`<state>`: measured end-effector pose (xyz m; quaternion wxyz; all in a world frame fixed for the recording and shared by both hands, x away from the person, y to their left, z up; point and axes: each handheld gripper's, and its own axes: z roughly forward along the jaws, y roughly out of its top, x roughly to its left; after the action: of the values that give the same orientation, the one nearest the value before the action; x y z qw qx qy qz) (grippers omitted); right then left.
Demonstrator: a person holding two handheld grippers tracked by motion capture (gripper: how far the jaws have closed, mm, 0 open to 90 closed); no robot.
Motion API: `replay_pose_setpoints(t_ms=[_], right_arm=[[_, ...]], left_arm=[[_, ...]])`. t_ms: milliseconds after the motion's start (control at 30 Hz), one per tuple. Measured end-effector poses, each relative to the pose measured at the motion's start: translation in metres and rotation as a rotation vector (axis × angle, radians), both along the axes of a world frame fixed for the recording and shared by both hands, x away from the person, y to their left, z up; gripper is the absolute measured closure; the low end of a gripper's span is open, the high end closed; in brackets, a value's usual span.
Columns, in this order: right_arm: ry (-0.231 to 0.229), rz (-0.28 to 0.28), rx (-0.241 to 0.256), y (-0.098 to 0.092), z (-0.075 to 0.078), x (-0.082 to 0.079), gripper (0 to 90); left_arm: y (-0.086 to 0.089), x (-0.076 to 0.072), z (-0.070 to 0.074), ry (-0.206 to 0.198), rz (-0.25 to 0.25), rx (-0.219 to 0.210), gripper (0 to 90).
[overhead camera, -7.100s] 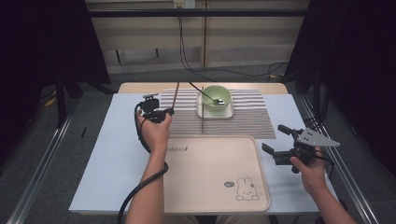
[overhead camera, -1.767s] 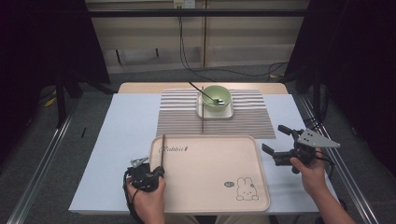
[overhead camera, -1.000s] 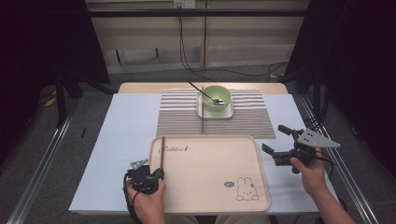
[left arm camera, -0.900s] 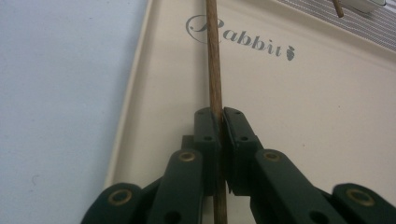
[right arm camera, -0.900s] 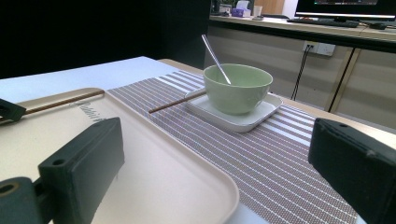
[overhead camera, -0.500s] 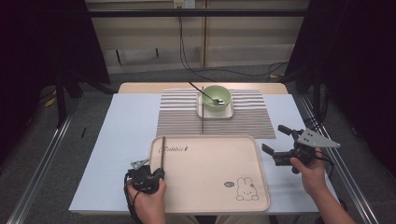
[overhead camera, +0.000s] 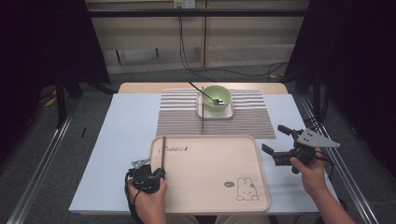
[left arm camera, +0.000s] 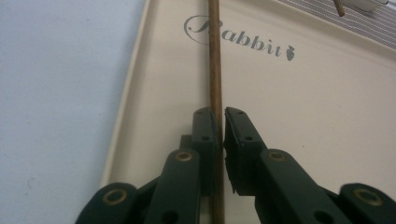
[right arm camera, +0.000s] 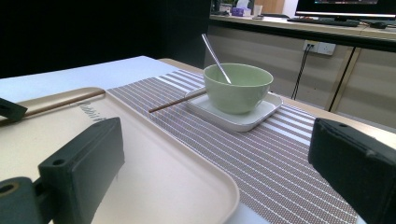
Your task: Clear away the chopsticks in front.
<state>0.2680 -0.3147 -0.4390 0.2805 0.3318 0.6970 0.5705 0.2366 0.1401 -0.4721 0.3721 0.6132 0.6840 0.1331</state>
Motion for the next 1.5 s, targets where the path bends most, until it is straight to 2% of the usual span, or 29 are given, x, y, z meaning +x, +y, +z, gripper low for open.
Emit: replay_pose_setpoints(t_ms=[367, 467, 600, 633, 733, 867, 933, 967, 1100, 1167, 1233, 1300, 1367, 1433, 1500], right_arm=[[0.000, 0.000, 0.001, 0.000, 0.000, 0.000, 3.1], [-0.001, 0.001, 0.001, 0.000, 0.000, 0.000, 3.1], [0.000, 0.001, 0.001, 0.000, 0.000, 0.000, 3.1], [0.000, -0.001, 0.001, 0.000, 0.000, 0.000, 3.1], [-0.001, 0.000, 0.000, 0.000, 0.000, 0.000, 3.1], [-0.001, 0.004, -0.001, -0.001, 0.001, 0.000, 3.1], [0.000, 0.000, 0.000, 0.000, 0.000, 0.000, 3.1], [-0.002, 0.000, 0.000, 0.000, 0.000, 0.000, 3.1], [0.002, 0.003, -0.004, -0.001, 0.000, 0.000, 3.1], [0.000, -0.002, -0.004, 0.000, 0.000, 0.000, 3.1], [-0.001, -0.001, -0.004, 0.000, 0.000, 0.001, 3.1], [0.000, 0.006, -0.005, -0.001, 0.000, 0.001, 3.1], [0.002, 0.000, -0.007, 0.000, 0.000, 0.002, 3.1], [0.001, 0.001, -0.009, 0.000, 0.000, 0.002, 3.1], [-0.001, 0.005, -0.007, 0.000, -0.001, 0.003, 3.1]], left_arm=[[-0.001, 0.001, 0.000, -0.001, -0.001, 0.000, 81.2], [0.001, 0.002, 0.001, -0.001, -0.013, 0.020, 79.6], [-0.001, 0.004, 0.005, -0.022, -0.003, 0.008, 76.3], [0.000, 0.005, 0.006, -0.022, -0.010, 0.023, 75.2], [0.000, 0.009, 0.012, -0.047, -0.009, 0.021, 72.9], [-0.001, 0.017, 0.021, -0.075, -0.018, 0.017, 65.7], [-0.001, 0.022, 0.026, -0.091, -0.039, 0.030, 62.3], [-0.002, 0.024, 0.028, -0.092, -0.041, 0.020, 61.4], [-0.004, 0.038, 0.035, -0.139, -0.083, 0.025, 49.9], [-0.005, 0.046, 0.037, -0.158, -0.110, 0.035, 47.9], [-0.006, 0.052, 0.038, -0.183, -0.121, 0.022, 38.9], [-0.008, 0.058, 0.040, -0.196, -0.132, 0.008, 36.8], [-0.010, 0.065, 0.042, -0.210, -0.147, 0.025, 31.8], [-0.012, 0.072, 0.045, -0.224, -0.162, 0.020, 26.0], [-0.013, 0.078, 0.048, -0.236, -0.172, 0.033, 23.1]])
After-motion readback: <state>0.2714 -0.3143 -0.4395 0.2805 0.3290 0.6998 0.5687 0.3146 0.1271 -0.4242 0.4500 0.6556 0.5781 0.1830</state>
